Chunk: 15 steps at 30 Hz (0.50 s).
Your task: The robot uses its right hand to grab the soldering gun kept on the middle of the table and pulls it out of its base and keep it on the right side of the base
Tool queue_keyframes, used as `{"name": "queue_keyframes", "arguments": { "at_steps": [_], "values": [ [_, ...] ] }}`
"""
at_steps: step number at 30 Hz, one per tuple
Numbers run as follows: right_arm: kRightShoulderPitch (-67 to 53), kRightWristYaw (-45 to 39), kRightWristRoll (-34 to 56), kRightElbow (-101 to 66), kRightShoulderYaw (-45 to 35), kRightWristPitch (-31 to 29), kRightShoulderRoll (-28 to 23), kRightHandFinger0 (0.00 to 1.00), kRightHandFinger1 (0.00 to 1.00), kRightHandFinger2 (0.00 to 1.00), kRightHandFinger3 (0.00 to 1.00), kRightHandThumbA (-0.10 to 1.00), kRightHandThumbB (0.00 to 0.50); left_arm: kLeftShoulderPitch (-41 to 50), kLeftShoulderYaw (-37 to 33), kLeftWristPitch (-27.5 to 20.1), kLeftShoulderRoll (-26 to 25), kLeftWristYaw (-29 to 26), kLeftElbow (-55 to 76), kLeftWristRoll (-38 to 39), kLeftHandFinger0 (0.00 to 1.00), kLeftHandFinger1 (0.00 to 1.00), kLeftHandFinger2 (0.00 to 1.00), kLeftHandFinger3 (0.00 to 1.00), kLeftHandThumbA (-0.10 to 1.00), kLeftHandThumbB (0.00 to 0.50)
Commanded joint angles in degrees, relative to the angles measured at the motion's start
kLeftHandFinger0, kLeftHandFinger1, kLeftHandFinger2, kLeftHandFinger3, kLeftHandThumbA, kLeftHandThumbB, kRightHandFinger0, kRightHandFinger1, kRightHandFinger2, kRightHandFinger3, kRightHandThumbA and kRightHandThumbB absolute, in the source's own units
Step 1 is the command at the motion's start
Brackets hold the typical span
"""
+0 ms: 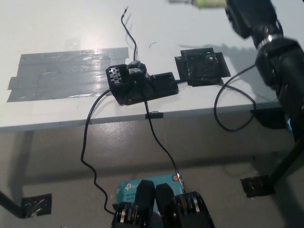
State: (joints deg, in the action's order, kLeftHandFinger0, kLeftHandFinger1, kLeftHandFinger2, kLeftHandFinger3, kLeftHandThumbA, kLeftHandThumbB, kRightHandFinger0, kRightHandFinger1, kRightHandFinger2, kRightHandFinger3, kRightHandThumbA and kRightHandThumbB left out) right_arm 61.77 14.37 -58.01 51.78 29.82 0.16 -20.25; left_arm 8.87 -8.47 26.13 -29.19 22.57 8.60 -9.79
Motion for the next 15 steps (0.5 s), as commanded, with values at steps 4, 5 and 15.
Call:
{"name": "queue_keyframes", "arguments": {
  "at_steps": [4,5,15],
  "values": [
    [-4.67,-19.01,4.17,-6.94,-1.4,11.35,1.37,0.0,0.1,0.4,0.49,-0.1,0.055,1.0,0.2,0.8,-0.62,1.39,1.49,-1.46,0.36,0.42,0.6,0.75,0.59,0.273],
    [-4.94,-18.77,4.01,-6.36,-1.11,10.86,1.57,0.0,0.12,0.42,0.46,-0.08,0.034,0.89,0.0,0.8,-0.7,1.37,1.51,-1.74,0.38,0.43,0.6,0.76,0.6,0.272],
    [-4.32,-28.83,8.02,-7.55,-1.28,9.29,2.66,0.01,0.29,0.61,0.43,-0.1,0.027,0.58,0.58,0.8,-0.29,1.83,1.29,-1.95,0.37,0.44,0.61,0.79,0.58,0.265]
  ]
}}
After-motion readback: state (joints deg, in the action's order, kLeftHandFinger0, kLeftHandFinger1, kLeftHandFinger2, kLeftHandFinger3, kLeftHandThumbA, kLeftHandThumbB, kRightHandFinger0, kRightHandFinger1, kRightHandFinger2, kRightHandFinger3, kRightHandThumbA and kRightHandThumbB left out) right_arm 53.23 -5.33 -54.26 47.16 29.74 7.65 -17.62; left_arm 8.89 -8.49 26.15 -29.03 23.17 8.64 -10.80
